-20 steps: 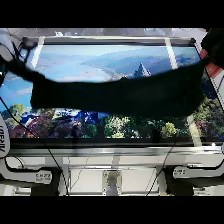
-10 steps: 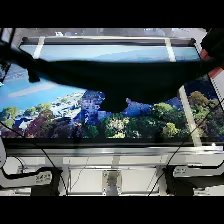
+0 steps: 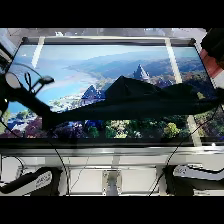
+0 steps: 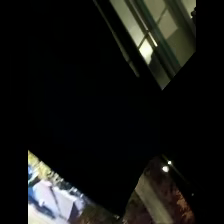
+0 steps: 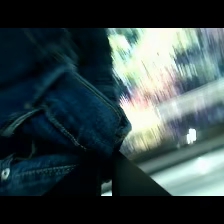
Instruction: Fold the clothes and pants, and hang the long-sleeved shirts on hangers.
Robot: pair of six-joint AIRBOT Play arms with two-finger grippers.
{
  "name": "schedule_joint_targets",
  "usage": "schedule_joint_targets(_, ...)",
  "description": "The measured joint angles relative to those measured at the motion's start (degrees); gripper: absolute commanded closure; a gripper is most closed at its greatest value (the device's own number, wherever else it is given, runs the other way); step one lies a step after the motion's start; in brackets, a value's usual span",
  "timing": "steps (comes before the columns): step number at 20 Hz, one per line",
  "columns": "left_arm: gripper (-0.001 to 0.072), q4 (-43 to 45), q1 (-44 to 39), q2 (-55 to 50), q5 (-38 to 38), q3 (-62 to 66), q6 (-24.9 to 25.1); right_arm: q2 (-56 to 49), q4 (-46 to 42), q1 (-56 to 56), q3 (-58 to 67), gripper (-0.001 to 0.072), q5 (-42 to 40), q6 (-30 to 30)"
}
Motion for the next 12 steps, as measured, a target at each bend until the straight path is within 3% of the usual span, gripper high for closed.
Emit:
schedule_joint_targets(7,0.0676,3.0,0.0,4.0,-3.9,-13.1,1.6,7.7,-4.0,-10.7,-17.3,0.0687,-0.5,1.0)
schedule_joint_targets(8,0.0654,3.2,0.0,4.2,-4.2,-13.7,1.8,8.5,-4.1,-12.0,-19.0,0.0623,-0.6,1.0)
schedule_joint_targets(9,0.0453,3.5,0.0,4.3,-4.8,-14.2,1.8,9.0,-4.2,-13.3,-20.4,0.0514,-0.4,1.0)
schedule_joint_targets(10,0.0320,4.3,0.0,4.4,-5.2,-14.5,1.9,9.3,-4.8,-14.3,-21.3,0.0406,-0.5,1.0)
schedule_joint_targets(11,0.0317,4.7,0.0,4.5,-5.5,-14.7,1.9,9.6,-5.0,-15.3,-22.1,0.0326,-0.4,1.2)
schedule_joint_targets(12,0.0317,4.3,0.0,4.5,-5.7,-14.8,2.0,9.7,-4.9,-15.9,-22.6,0.0300,-0.1,1.3)
